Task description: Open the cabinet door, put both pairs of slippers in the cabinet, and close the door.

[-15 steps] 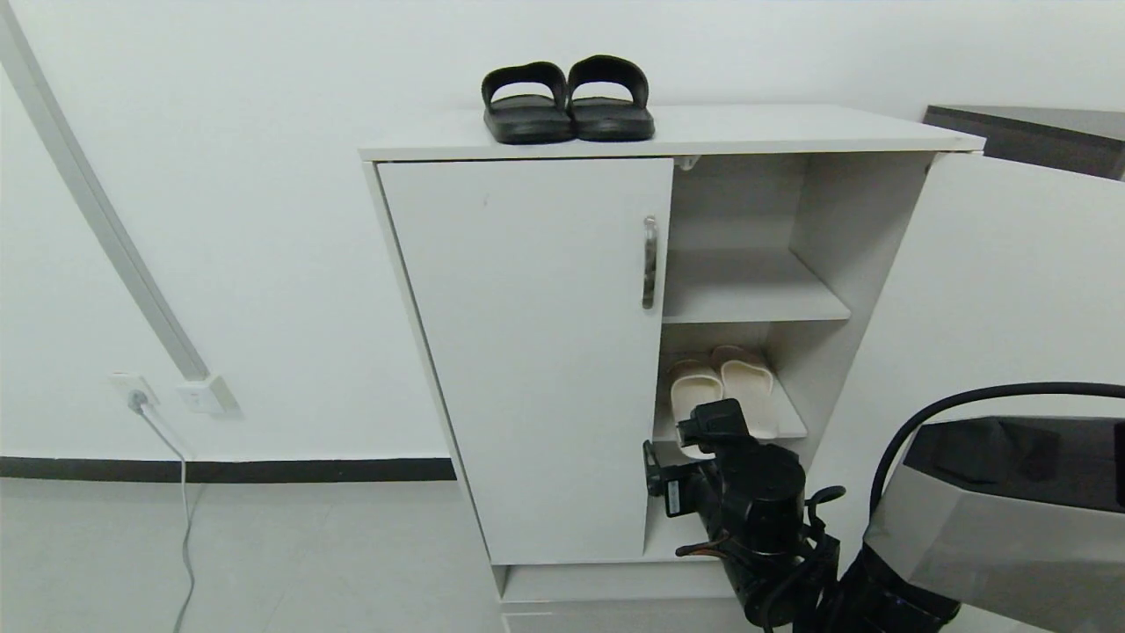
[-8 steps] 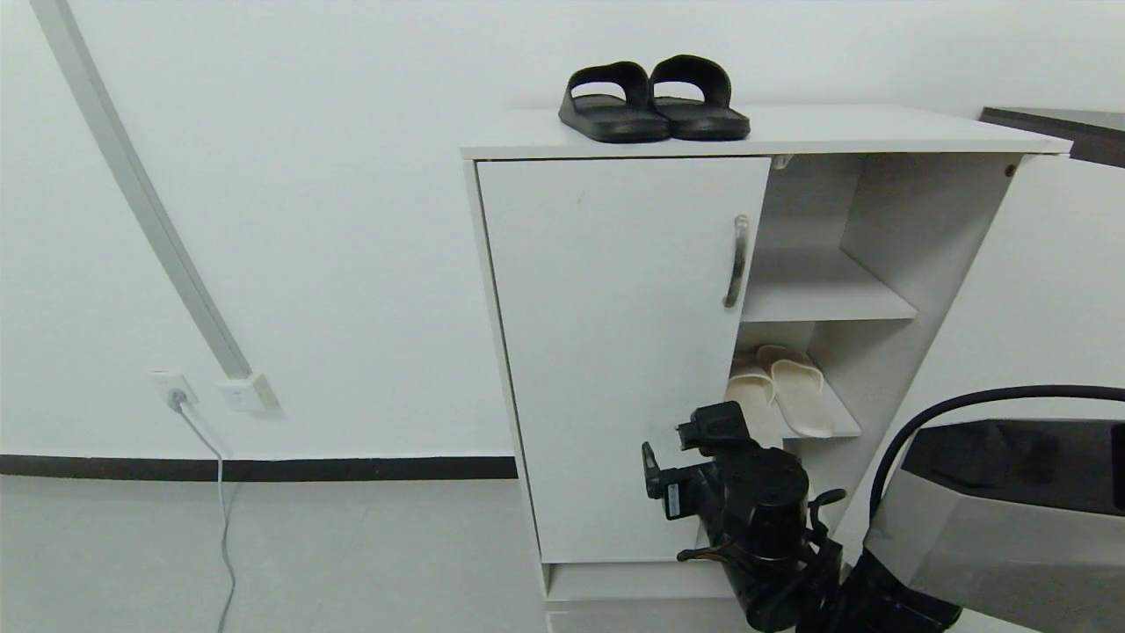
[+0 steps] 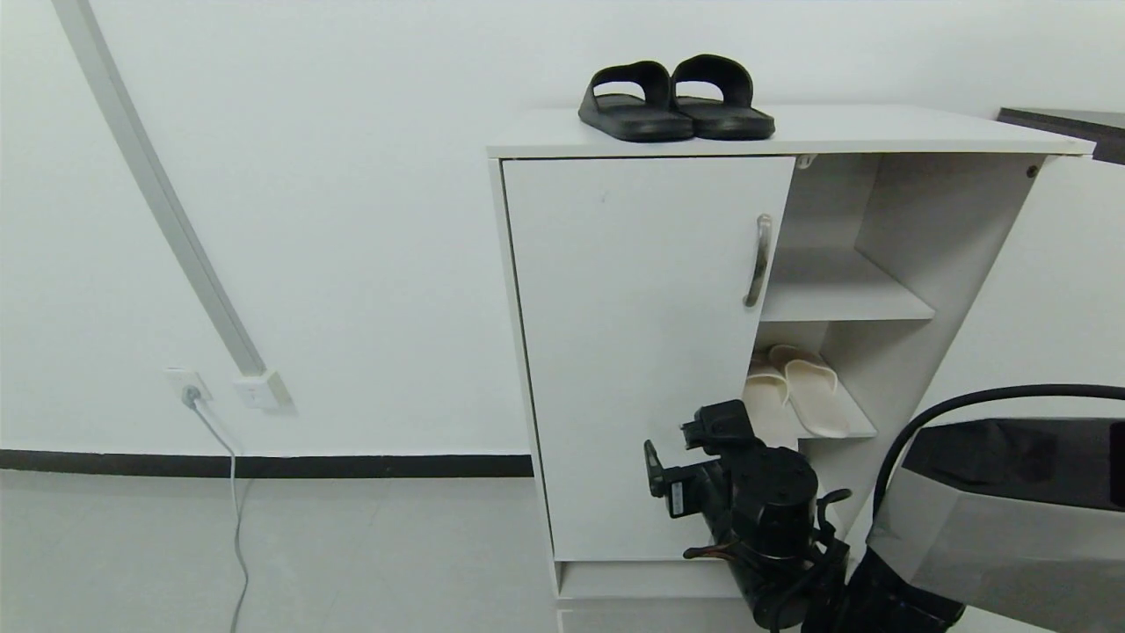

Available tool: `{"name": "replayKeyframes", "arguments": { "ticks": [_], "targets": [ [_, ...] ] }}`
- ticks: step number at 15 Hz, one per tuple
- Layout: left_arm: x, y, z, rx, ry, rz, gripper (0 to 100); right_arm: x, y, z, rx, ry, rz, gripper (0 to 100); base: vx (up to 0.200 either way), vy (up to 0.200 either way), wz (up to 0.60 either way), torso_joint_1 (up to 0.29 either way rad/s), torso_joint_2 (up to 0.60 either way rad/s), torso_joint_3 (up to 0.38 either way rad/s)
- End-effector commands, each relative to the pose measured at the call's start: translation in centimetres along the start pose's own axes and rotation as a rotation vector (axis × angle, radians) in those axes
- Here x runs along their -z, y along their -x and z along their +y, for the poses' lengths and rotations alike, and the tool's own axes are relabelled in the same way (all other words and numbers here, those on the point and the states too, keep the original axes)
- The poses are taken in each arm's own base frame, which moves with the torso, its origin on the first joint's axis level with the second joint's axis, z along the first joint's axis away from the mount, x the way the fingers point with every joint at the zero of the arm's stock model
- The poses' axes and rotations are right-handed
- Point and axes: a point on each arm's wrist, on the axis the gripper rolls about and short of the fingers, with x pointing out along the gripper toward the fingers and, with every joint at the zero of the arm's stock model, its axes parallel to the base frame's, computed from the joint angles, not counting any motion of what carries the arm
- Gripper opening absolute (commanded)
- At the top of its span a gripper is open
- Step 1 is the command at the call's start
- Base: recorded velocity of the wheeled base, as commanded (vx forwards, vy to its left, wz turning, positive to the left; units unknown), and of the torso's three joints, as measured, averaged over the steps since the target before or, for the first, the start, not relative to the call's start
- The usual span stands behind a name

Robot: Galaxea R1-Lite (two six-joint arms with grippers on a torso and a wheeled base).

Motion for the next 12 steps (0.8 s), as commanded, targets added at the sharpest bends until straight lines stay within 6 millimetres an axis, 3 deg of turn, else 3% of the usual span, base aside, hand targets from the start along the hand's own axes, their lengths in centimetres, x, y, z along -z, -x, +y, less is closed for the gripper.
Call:
{"name": "replayKeyframes", "arguments": {
  "ticks": [1,8,12],
  "targets": [
    [-0.04,0.01,0.0,0.0,-0.001,-0.001,0,0.22,0.1,-0.04,-0.001,0.006,0.008,100,0.0,0.0,0.0,0.0,0.0,0.0],
    [0.0,0.0,0.0,0.0,-0.001,0.0,0,0.44,0.27,-0.17,0.002,0.02,0.017,100,0.0,0.0,0.0,0.0,0.0,0.0],
    [0.0,0.0,0.0,0.0,-0.001,0.0,0,0.49,0.34,-0.21,0.002,0.021,0.018,100,0.0,0.0,0.0,0.027,-0.32,-0.294]
  ]
}}
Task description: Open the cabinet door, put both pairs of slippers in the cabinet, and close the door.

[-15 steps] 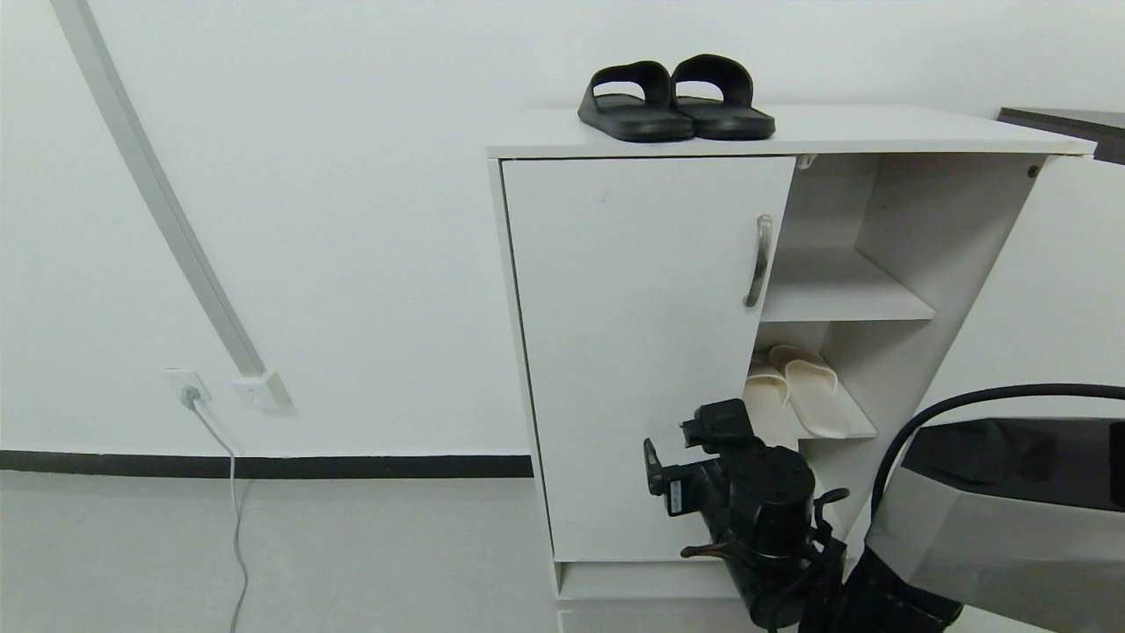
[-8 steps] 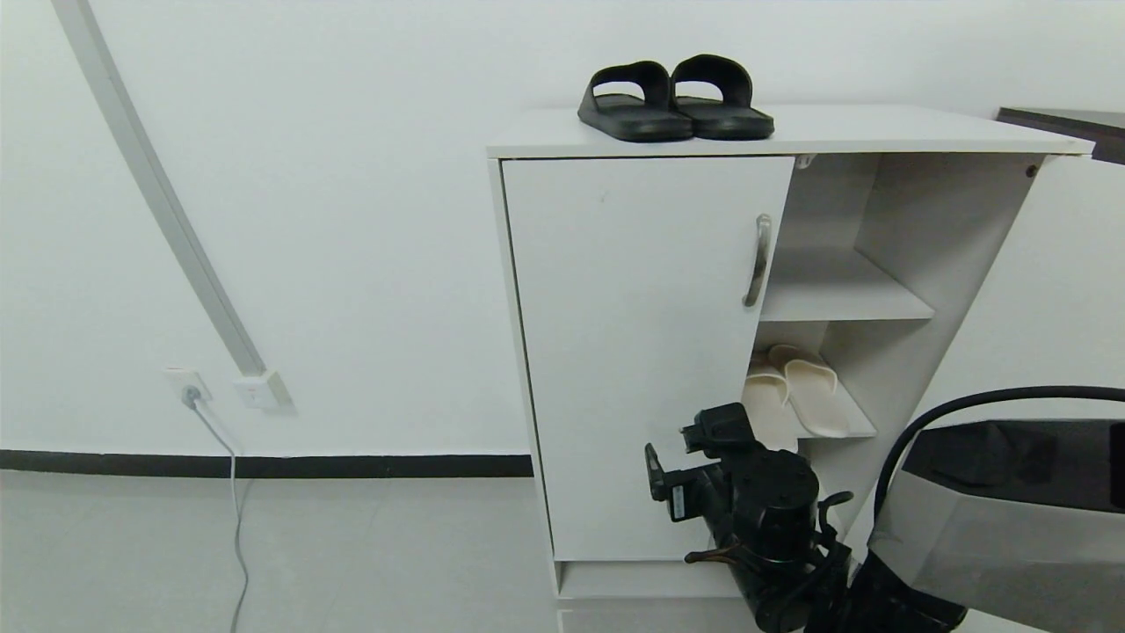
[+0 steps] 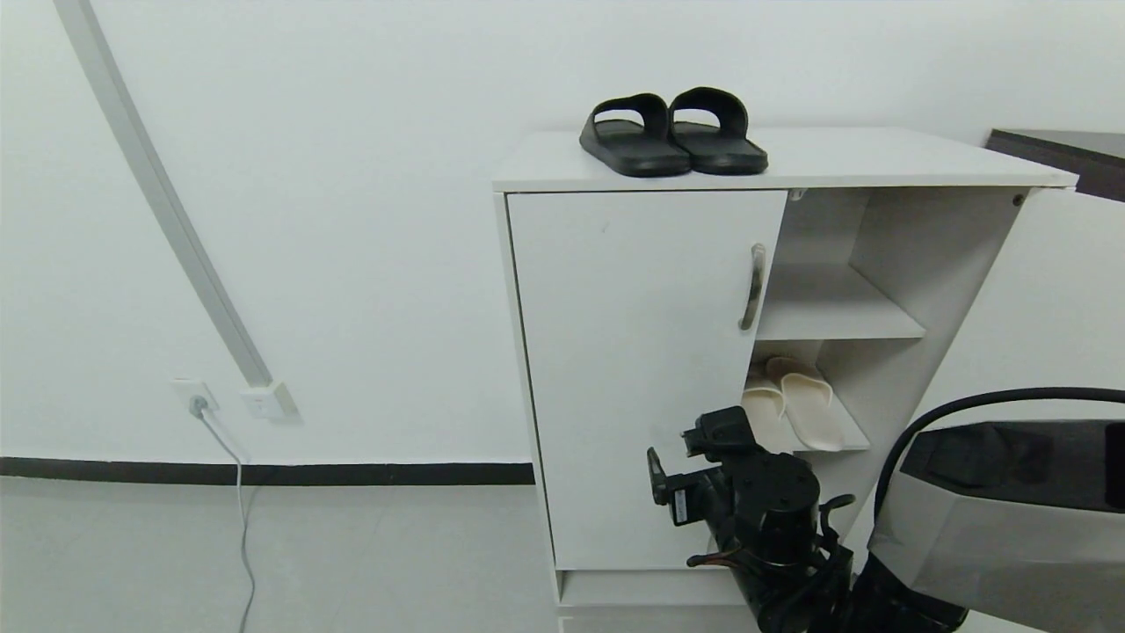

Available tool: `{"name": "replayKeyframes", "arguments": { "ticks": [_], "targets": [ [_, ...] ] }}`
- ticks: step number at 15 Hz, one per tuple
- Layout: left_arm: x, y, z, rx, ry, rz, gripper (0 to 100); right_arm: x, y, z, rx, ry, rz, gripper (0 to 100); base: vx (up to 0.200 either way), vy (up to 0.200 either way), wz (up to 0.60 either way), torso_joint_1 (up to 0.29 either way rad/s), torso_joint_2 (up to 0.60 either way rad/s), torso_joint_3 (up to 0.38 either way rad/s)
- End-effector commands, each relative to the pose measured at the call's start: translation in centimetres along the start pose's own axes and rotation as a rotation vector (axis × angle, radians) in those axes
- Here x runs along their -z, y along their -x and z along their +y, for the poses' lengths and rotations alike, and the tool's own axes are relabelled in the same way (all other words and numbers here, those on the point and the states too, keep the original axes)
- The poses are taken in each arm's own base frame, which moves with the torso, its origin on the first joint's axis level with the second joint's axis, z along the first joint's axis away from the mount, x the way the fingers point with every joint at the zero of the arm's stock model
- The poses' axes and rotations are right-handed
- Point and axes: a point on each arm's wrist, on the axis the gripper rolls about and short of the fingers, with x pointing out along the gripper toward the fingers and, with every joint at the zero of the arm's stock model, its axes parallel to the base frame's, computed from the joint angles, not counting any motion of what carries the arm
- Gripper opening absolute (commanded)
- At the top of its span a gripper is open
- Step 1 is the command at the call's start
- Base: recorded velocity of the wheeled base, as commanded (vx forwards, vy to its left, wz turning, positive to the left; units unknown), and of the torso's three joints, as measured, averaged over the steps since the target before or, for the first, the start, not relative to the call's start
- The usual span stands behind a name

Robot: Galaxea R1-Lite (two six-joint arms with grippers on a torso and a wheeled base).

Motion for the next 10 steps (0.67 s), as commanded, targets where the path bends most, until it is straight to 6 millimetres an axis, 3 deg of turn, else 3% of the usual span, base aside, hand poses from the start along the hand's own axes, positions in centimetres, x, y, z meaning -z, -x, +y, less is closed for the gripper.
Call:
{"name": "replayKeyframes", "arguments": {
  "ticks": [1,10],
  "targets": [
    [0.0,0.0,0.0,0.0,0.001,0.0,0,0.03,0.02,0.0,0.0,0.001,-0.001,100,0.0,0.0,0.0,0.051,-0.43,-0.364],
    [0.0,0.0,0.0,0.0,-0.001,0.0,0,0.0,0.1,-0.06,-0.002,0.008,-0.009,100,0.0,0.0,0.0,0.122,-0.46,-0.34]
  ]
}}
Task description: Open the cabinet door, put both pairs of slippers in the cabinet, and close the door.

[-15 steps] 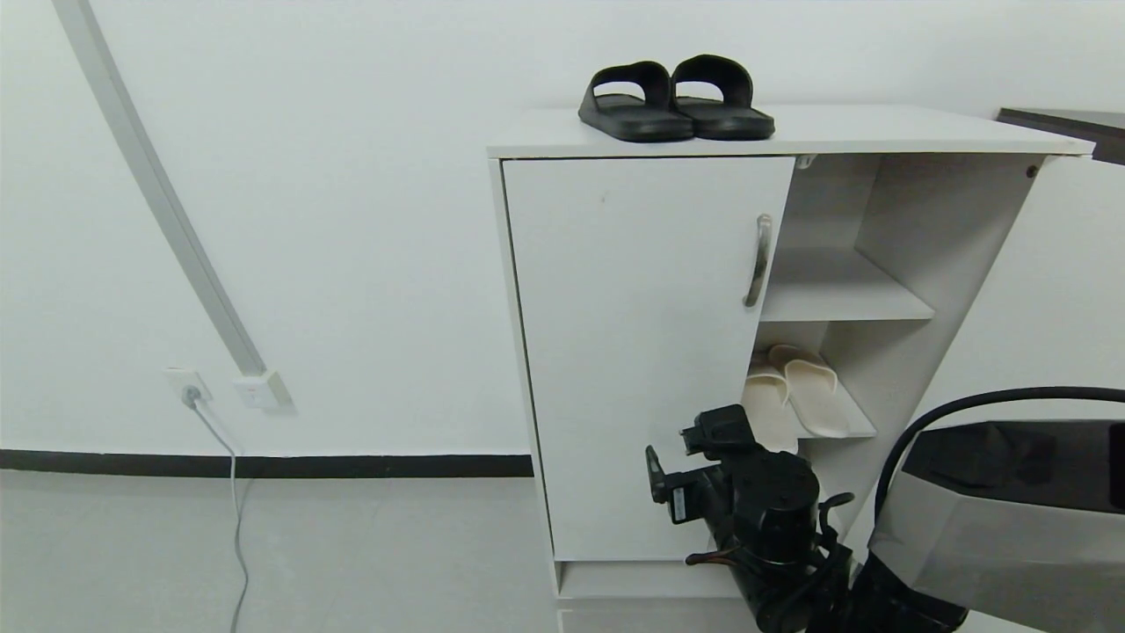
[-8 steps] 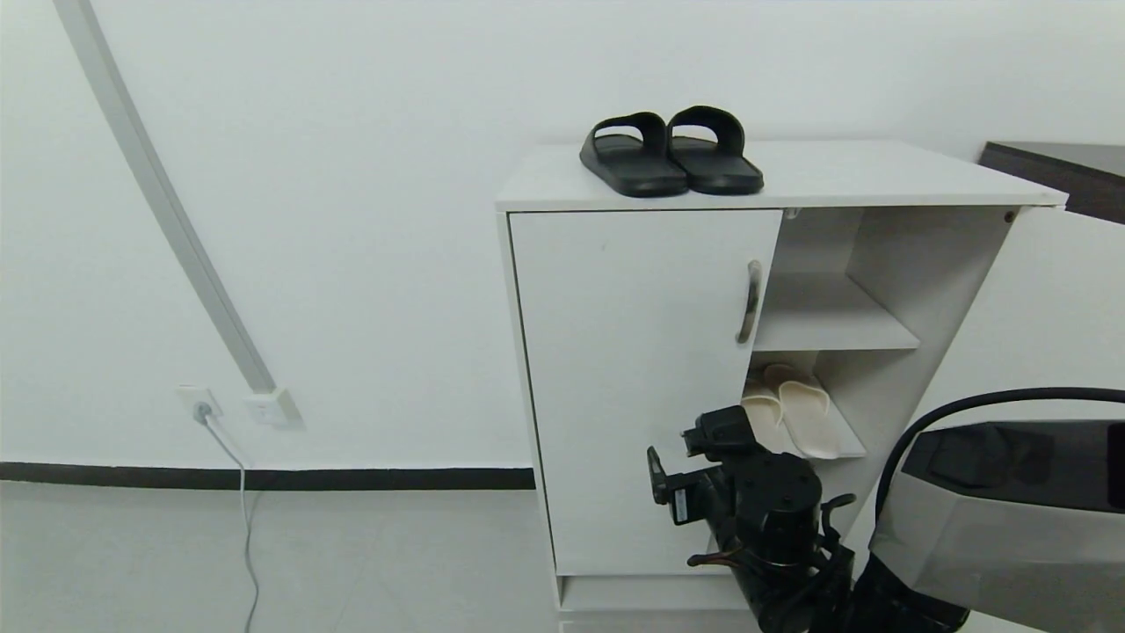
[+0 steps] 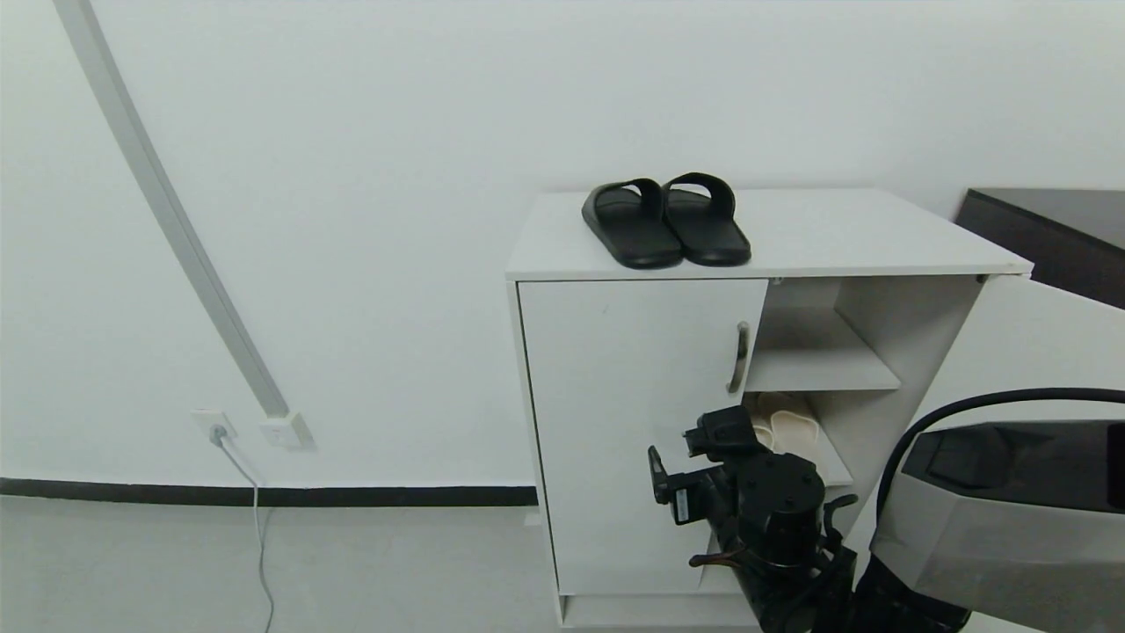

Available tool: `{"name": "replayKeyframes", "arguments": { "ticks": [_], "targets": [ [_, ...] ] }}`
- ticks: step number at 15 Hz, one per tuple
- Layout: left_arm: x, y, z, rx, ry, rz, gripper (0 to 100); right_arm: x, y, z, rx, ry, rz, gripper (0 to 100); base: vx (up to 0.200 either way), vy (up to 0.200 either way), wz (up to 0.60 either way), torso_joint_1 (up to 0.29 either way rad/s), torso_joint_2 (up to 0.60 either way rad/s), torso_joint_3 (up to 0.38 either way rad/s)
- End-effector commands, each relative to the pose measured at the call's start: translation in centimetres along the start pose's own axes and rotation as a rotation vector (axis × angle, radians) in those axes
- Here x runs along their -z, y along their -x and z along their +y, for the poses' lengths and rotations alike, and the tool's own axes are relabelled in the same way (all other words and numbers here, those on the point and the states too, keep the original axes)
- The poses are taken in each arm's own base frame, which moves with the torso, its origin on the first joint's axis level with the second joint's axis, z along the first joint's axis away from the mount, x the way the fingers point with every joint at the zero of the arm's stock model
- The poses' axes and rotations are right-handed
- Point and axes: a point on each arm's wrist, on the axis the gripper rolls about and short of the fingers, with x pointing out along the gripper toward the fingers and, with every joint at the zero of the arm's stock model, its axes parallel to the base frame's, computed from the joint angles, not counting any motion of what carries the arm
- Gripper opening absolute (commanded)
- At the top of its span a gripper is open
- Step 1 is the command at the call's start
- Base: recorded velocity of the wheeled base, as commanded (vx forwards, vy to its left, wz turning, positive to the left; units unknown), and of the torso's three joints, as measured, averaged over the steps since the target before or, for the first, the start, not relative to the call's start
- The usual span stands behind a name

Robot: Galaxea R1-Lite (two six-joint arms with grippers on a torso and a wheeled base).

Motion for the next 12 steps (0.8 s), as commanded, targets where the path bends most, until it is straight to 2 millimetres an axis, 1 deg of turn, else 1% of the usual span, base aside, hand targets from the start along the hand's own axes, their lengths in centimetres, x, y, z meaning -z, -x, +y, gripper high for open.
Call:
{"name": "replayKeyframes", "arguments": {
  "ticks": [1,7,12],
  "targets": [
    [0.0,0.0,0.0,0.0,0.0,0.0,0,0.06,0.01,0.0,0.0,0.001,0.001,100,0.0,0.0,0.0,0.154,-0.48,-0.315],
    [0.0,0.0,0.0,0.0,0.0,0.0,0,-0.01,0.05,-0.02,0.0,-0.002,-0.003,100,0.0,0.0,0.0,0.189,-0.5,-0.321],
    [0.0,0.0,0.0,0.0,0.0,0.0,0,0.03,0.13,-0.08,0.0,-0.002,-0.004,100,0.0,0.0,0.0,0.221,-0.54,-0.315]
  ]
}}
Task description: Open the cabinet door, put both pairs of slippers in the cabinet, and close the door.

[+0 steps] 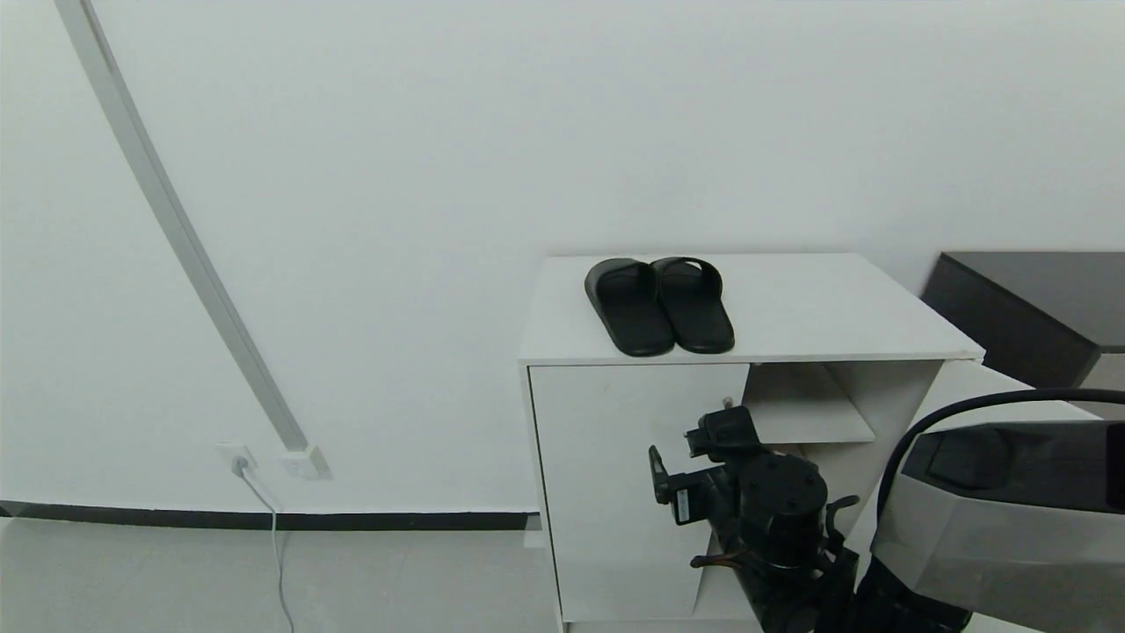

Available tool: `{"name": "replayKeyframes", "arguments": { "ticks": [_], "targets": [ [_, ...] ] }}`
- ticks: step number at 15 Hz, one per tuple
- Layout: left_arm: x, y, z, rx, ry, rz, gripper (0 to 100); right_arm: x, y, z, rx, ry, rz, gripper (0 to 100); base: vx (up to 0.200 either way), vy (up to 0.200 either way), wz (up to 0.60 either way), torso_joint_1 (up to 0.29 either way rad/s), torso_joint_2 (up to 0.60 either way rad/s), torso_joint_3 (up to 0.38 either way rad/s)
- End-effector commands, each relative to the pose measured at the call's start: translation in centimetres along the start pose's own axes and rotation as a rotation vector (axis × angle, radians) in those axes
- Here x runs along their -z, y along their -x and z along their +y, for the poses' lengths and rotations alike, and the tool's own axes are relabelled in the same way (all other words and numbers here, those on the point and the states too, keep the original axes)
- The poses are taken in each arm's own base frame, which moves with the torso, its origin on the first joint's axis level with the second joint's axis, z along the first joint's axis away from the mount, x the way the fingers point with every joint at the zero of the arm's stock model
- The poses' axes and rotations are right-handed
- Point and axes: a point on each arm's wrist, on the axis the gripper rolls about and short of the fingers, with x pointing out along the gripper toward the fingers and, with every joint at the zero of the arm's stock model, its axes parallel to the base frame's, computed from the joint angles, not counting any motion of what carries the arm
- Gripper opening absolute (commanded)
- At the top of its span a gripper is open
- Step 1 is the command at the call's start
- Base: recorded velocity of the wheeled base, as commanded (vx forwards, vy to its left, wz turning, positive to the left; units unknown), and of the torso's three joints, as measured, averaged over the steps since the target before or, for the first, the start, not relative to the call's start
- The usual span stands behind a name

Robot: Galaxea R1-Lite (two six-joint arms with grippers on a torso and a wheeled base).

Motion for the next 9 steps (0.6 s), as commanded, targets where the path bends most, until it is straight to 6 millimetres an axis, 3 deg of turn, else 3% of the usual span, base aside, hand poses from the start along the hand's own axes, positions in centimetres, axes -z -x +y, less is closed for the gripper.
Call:
{"name": "replayKeyframes", "arguments": {
  "ticks": [1,9],
  "targets": [
    [0.0,0.0,0.0,0.0,0.0,0.0,0,0.03,0.03,-0.01,0.0,0.001,0.001,100,0.0,0.0,0.0,0.246,-0.57,-0.344],
    [0.0,0.0,0.0,0.0,-0.001,0.0,0,-0.13,0.05,-0.02,-0.001,0.0,-0.007,100,0.0,0.0,0.0,0.24,-0.54,-0.3]
  ]
}}
